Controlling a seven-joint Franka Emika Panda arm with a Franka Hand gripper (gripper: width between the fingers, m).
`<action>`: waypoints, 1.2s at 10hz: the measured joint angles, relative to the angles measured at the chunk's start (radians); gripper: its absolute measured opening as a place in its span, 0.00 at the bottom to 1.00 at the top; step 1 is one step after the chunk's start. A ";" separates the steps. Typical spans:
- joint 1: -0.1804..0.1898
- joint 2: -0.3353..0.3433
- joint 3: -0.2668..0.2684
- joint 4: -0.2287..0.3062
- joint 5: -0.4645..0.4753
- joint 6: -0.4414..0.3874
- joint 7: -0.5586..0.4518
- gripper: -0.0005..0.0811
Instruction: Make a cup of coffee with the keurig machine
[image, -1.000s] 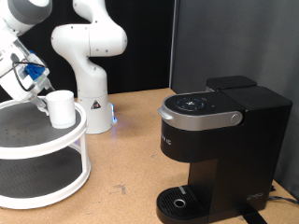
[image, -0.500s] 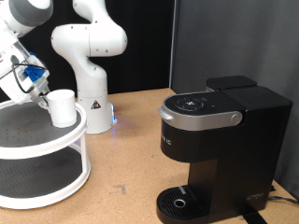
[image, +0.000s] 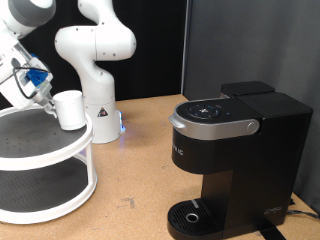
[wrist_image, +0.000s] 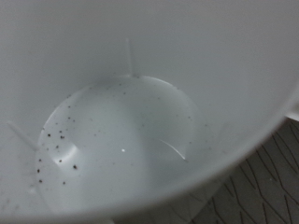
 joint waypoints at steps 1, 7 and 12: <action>0.000 -0.007 0.000 0.014 0.001 -0.039 0.005 0.08; 0.000 -0.102 0.020 0.119 -0.001 -0.300 0.039 0.08; 0.020 -0.100 0.163 0.000 0.179 0.012 0.339 0.08</action>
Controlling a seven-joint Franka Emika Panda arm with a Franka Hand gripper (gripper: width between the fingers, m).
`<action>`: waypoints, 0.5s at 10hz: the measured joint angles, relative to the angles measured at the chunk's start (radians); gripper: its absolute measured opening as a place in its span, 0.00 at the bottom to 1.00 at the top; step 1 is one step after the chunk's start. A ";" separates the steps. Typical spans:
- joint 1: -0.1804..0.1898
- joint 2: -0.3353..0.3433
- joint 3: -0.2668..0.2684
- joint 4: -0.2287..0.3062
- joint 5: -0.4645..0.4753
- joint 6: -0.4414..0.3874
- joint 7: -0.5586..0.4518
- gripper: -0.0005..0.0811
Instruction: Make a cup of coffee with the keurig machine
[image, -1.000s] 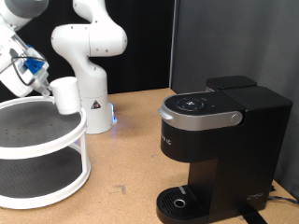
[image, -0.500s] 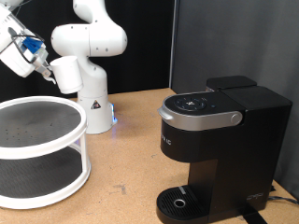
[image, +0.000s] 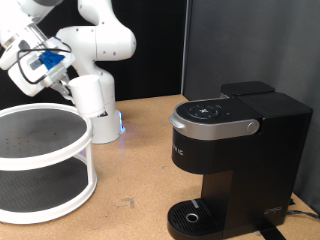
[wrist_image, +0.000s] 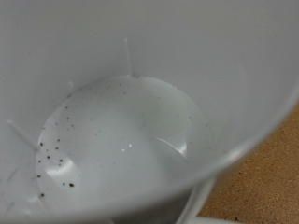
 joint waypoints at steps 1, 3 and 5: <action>0.019 0.007 0.039 -0.007 0.027 0.052 0.049 0.08; 0.067 0.035 0.104 -0.009 0.077 0.155 0.124 0.08; 0.126 0.074 0.147 -0.003 0.116 0.231 0.148 0.08</action>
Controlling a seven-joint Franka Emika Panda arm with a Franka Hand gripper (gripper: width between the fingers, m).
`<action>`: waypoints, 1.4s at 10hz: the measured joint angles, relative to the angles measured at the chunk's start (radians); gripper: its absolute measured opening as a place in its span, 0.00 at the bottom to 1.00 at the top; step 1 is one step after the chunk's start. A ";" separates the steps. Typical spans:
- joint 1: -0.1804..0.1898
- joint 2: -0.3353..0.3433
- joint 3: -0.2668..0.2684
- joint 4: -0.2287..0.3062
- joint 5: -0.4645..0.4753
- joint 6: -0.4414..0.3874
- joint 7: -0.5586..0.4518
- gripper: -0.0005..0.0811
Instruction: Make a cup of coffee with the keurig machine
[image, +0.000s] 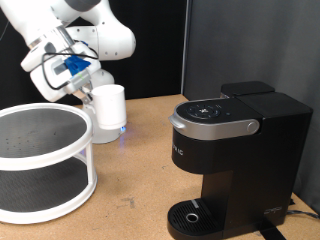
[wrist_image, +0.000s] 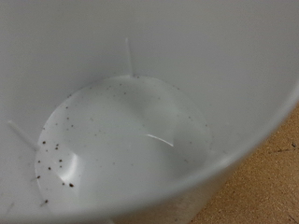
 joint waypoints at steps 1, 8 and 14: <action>0.035 0.023 0.012 0.003 0.029 0.041 0.000 0.08; 0.104 0.120 0.001 -0.003 0.080 0.107 -0.038 0.08; 0.253 0.399 0.002 0.010 0.353 0.356 -0.223 0.08</action>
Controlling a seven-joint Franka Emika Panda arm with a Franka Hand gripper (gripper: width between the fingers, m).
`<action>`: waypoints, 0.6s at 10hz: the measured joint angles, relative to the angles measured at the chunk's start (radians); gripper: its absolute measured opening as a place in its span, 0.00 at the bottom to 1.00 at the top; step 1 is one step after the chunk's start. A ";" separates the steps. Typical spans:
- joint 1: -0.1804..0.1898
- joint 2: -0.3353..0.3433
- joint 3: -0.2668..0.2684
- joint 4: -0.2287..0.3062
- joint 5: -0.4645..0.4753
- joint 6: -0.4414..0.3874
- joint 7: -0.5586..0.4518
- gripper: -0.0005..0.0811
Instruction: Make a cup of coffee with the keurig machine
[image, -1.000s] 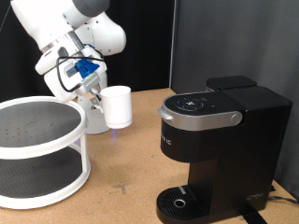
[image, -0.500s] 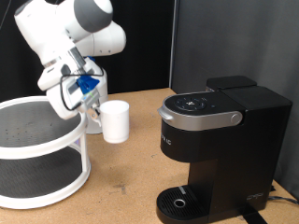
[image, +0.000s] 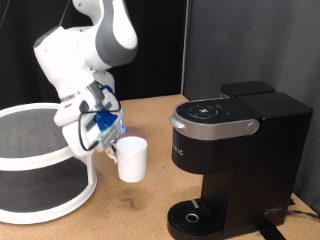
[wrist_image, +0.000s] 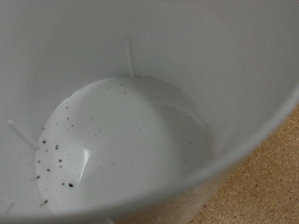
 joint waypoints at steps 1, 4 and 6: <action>0.023 0.047 0.000 0.010 0.076 0.021 -0.058 0.08; 0.059 0.160 0.010 0.038 0.280 0.056 -0.210 0.08; 0.070 0.213 0.026 0.068 0.393 0.054 -0.294 0.08</action>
